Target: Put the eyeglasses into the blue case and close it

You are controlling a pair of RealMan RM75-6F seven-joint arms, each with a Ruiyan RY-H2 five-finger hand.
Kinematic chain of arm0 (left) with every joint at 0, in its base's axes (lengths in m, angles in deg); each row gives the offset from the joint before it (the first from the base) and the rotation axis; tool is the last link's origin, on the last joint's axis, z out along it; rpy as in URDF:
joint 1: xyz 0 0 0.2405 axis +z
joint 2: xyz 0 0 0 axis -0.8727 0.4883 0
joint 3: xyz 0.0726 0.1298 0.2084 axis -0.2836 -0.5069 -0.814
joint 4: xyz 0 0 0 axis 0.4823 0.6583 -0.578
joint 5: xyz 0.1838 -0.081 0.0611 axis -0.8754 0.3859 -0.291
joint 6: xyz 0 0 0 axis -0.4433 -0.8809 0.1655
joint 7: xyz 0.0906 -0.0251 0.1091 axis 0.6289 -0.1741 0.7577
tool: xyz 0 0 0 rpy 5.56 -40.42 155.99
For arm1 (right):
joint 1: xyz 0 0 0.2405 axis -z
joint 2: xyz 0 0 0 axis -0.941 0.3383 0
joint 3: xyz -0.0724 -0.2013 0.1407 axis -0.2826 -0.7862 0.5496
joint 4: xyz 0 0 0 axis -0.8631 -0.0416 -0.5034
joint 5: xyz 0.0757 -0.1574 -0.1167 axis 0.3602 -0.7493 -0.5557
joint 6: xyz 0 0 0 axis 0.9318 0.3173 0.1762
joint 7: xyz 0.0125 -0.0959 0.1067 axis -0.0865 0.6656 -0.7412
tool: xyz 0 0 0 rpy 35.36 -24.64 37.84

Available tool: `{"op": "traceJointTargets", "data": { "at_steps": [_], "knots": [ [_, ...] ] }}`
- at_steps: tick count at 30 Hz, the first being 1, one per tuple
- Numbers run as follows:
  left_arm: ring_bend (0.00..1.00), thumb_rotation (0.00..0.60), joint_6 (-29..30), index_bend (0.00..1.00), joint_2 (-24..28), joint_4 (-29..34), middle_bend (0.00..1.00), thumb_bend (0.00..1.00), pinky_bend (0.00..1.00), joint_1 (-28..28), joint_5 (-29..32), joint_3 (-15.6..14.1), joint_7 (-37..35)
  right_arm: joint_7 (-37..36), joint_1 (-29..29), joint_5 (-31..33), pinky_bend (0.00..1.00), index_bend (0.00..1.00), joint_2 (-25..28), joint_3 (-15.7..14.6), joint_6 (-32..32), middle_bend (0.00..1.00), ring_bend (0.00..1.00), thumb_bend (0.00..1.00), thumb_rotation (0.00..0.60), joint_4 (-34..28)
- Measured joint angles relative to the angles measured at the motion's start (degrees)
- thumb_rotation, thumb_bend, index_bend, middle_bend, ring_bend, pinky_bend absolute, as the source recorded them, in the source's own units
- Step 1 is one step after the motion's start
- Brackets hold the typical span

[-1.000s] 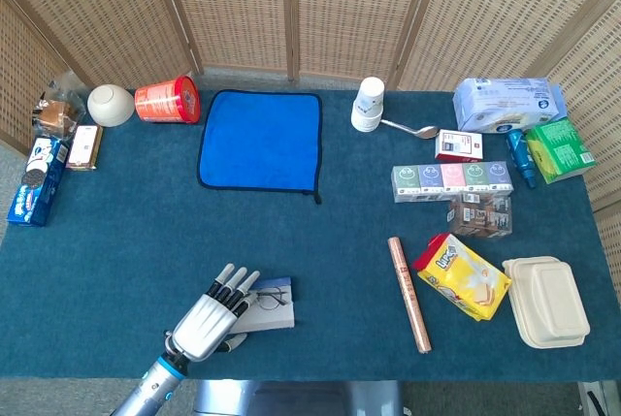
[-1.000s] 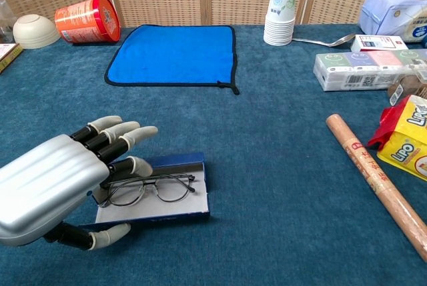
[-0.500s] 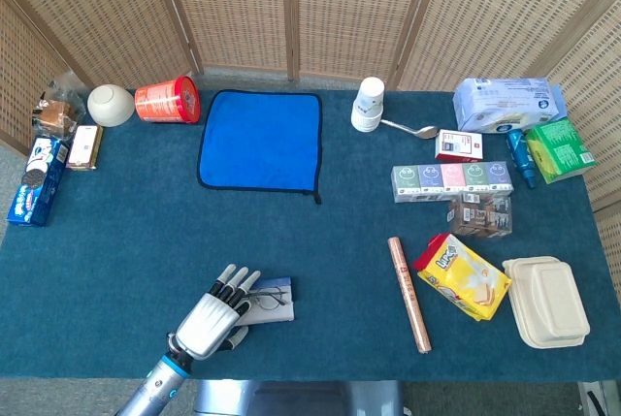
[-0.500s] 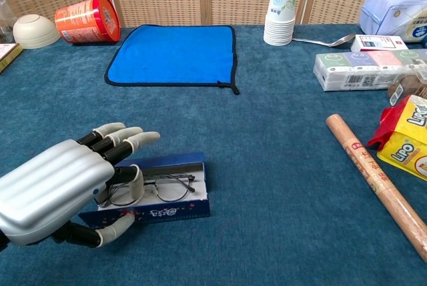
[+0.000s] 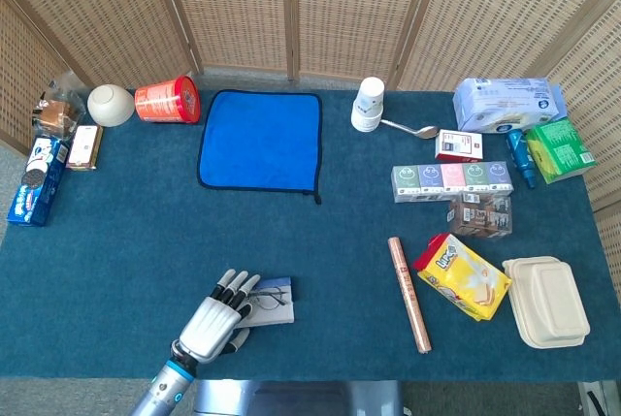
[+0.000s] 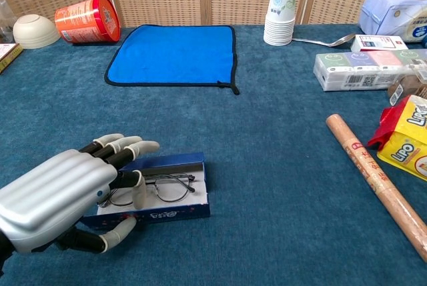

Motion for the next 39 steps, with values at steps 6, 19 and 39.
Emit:
{"op": "traceJointTargets", "data": {
  "at_steps": [6,19,39],
  "knots": [
    [0.0,0.535,0.13,0.45,0.28,1.88,0.08,0.45,0.0,0.67,2.12,-0.46,0.88,-0.21,-0.06,0.09,0.15,0.0,-0.22,0.2,0.29,0.01,0.0,0.33,0.6,0.33],
    [0.0,0.535,0.01,0.51,1.62,1.63,0.13,0.48,0.0,0.33,2.73,-1.3,-1.75,0.84,-0.12,-0.27,0.15,0.0,-0.13,0.32,0.22,0.01,0.0,0.32,0.6,-0.33],
    [0.0,0.569,3.02,0.63,1.51,-1.27,0.23,0.52,0.0,-0.46,-0.44,-1.43,-8.97,2.58,0.44,-0.35,0.15,0.0,0.49,0.39,-0.17,0.01,0.0,0.32,0.6,-1.98]
  ]
}}
